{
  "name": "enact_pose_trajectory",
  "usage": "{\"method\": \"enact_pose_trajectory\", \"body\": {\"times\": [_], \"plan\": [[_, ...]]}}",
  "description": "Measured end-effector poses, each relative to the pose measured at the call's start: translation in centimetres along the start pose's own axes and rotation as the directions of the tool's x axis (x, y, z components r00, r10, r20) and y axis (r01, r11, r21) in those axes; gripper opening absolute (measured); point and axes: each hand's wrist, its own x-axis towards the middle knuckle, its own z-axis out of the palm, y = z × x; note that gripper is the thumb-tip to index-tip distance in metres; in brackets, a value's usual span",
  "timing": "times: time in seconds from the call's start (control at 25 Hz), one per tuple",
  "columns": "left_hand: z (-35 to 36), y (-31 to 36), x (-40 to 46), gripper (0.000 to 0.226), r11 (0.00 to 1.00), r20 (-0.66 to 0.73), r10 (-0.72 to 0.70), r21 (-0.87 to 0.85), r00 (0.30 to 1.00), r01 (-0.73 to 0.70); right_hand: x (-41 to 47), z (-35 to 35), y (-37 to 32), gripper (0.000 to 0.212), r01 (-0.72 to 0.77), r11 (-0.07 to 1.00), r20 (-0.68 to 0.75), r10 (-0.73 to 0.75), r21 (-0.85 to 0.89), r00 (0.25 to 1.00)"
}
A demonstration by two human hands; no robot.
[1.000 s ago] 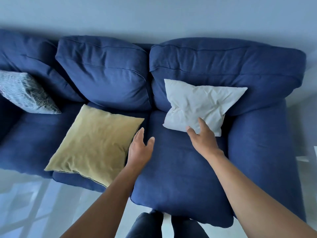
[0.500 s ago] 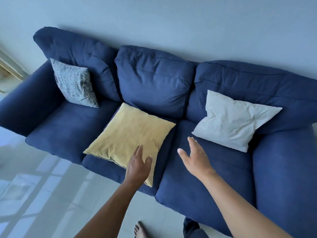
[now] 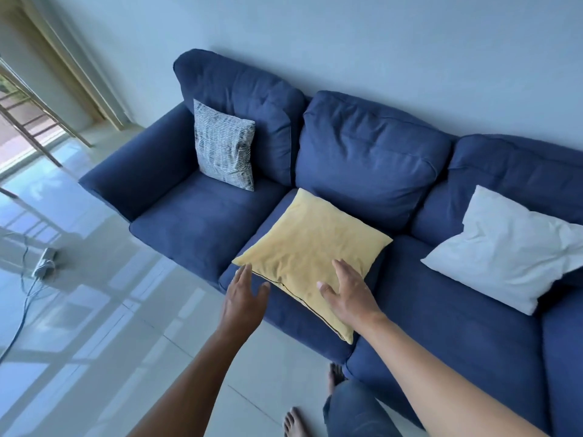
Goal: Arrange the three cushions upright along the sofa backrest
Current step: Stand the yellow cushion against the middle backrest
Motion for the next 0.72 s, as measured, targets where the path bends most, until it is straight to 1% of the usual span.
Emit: {"method": "enact_pose_trajectory", "body": {"times": [0.12,0.36,0.52,0.64,0.72], "plan": [[-0.3,0.0,2.5,0.066,1.000,0.007,0.013,-0.013,1.000,-0.013,2.9,0.4,-0.4,0.077,-0.026,0.999,0.000,0.026,-0.027,1.000],[0.0,1.2,9.8,0.069,0.997,0.090,0.031,0.072,0.995,-0.037,10.0,1.3,0.1,0.076,-0.115,0.992,-0.018,0.116,0.057,0.993],[0.5,2.8,15.7,0.068,0.986,0.165,0.037,0.155,0.986,-0.063,13.8,0.3,1.4,0.076,-0.231,0.967,-0.024,0.234,0.103,0.972],[1.2,4.5,19.0,0.066,0.982,0.205,0.071,0.160,0.976,-0.105,15.4,-1.0,2.8,0.076,-0.280,0.957,-0.016,0.282,0.080,0.959],[2.1,5.5,21.4,0.066,0.980,0.231,0.076,0.161,0.970,-0.115,16.7,-2.0,3.6,0.076,-0.336,0.939,-0.025,0.338,0.077,0.941]]}}
